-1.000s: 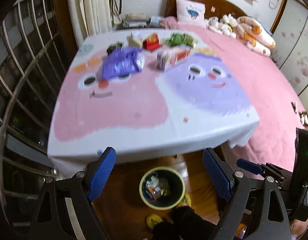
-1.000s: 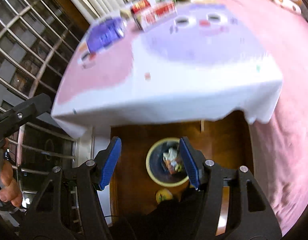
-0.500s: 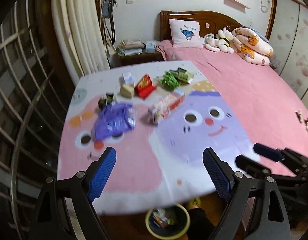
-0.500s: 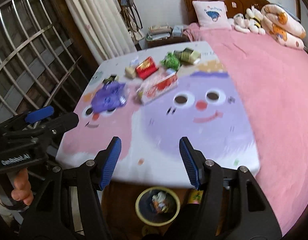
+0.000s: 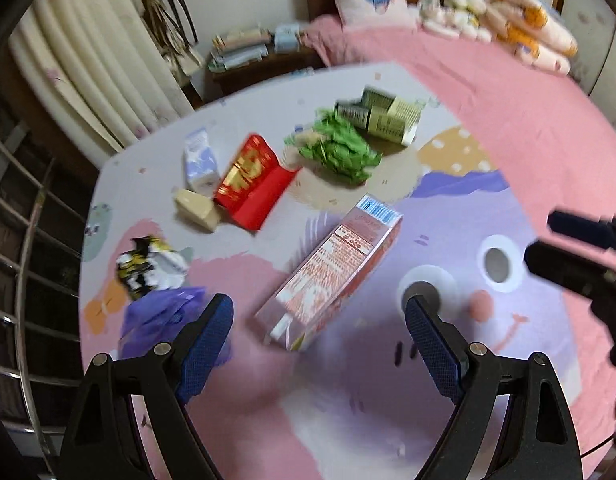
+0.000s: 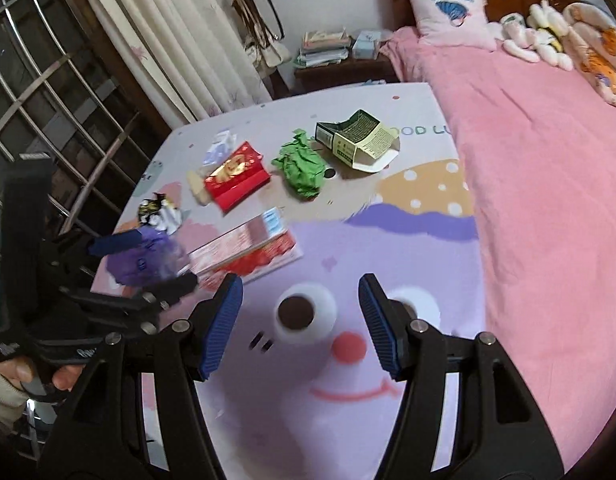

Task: Collect trash
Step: 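Grasp the pink milk carton with the left gripper while the right gripper grasps the green wrapper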

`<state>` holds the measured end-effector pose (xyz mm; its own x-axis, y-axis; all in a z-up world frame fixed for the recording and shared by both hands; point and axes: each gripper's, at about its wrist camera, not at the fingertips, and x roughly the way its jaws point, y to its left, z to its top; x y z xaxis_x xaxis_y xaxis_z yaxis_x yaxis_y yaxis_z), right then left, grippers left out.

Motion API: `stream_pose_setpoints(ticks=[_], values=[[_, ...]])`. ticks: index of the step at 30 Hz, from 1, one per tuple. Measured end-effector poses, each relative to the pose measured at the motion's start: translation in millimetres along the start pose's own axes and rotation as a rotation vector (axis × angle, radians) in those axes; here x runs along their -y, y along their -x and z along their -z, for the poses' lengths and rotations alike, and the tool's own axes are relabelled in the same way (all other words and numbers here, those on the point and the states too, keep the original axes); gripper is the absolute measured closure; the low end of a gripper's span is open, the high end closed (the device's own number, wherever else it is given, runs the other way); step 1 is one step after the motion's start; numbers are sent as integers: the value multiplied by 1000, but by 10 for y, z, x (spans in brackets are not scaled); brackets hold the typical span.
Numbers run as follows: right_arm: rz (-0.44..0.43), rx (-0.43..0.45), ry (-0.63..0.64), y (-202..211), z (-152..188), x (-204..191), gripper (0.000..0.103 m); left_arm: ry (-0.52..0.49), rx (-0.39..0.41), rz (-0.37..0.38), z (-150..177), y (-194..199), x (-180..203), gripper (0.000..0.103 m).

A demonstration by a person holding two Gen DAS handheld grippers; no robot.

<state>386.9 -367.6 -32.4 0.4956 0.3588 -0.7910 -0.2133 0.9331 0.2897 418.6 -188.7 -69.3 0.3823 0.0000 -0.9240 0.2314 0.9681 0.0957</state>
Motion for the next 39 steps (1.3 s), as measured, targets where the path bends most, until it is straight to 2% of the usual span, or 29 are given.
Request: stream_pose_setpoints(ticks=[4,9,12,14,17,22,25,36,37,39], values=[[-20,-34,24,-423,-246,129,46,-30,-80,1,-132,-496,101,21],[-54,-77,29,-822,-430,209,46,8,-171,16,-242,-983,54,29],[-66,-93,37,-1005,-504,212,46,53,-182,42,-288,-1099,-7,39],[-75,-102,41,-1127,-570,204,46,92,-185,68,-307,-1143,-62,55],[-86,-110,47,-1279,-667,173,46,177,-189,96,-316,-1181,-199,60],[-89,-125,56,-1556,-854,106,46,297,-163,80,-316,-1156,-407,60],[-90,-141,60,-1726,-962,56,45,374,-118,77,-318,-1095,-532,60],[9,-175,112,-2332,-1170,-104,46,497,-55,69,-407,-869,-850,60],[10,-176,116,-2355,-1164,-112,59,504,-48,68,-347,-785,-890,60],[0,-172,126,-2358,-1141,-133,65,507,-42,69,-291,-702,-930,60]])
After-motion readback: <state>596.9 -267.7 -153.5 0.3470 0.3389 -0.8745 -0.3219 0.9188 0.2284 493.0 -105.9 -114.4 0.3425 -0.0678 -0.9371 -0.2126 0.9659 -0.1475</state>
